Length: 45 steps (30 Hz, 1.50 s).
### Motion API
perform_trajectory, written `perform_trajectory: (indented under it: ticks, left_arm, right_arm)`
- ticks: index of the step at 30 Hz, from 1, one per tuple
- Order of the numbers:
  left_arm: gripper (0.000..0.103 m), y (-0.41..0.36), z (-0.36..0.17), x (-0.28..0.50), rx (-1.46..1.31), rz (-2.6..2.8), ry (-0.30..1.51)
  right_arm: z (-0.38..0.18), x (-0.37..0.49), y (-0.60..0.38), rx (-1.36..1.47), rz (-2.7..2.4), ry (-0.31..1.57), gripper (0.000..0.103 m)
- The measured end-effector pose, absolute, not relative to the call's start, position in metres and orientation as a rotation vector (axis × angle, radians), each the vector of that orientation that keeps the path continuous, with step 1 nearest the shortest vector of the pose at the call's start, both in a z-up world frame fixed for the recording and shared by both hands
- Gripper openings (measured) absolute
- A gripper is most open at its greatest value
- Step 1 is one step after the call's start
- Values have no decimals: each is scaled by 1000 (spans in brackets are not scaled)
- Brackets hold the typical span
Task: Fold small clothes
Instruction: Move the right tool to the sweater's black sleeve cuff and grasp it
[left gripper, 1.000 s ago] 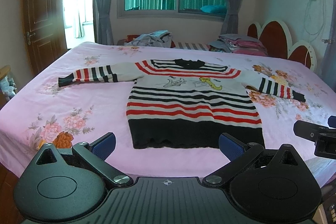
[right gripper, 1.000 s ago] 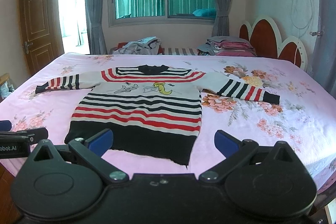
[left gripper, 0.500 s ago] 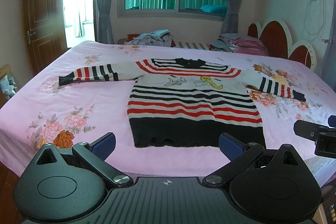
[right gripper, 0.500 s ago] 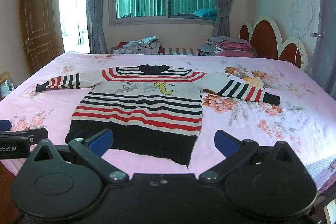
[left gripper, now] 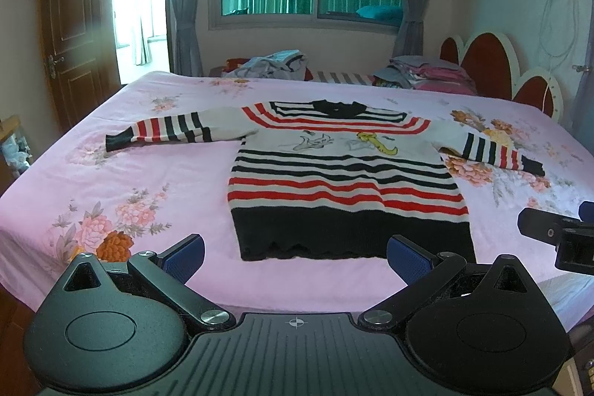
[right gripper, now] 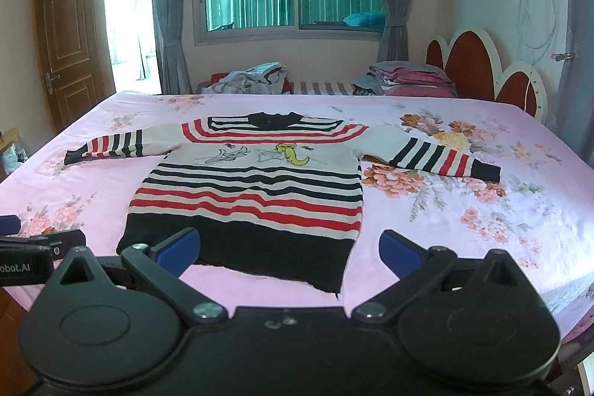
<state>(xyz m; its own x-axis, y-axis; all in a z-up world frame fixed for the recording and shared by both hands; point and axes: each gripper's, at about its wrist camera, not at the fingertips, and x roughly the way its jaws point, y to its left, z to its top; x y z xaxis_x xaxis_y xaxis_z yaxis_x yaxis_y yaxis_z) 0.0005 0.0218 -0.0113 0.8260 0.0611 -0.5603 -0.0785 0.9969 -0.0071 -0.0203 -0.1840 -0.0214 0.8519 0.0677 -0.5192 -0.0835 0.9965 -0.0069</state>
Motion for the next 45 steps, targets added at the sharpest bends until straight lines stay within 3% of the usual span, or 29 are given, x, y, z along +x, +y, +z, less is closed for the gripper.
perform_trajectory:
  ticks: [22,38,45]
  left_arm:
    - [103,27,-9,40,-5,70,611]
    - [103,28,-13,145,-13,-23,652]
    - [103,15,-14,190,118,-45,663]
  right_arm:
    - [-20,14,-195,-5,40,546,103]
    - [-26,93,-192,19,-63,573,103]
    - [-26,128,-194,49,-130,558,103]
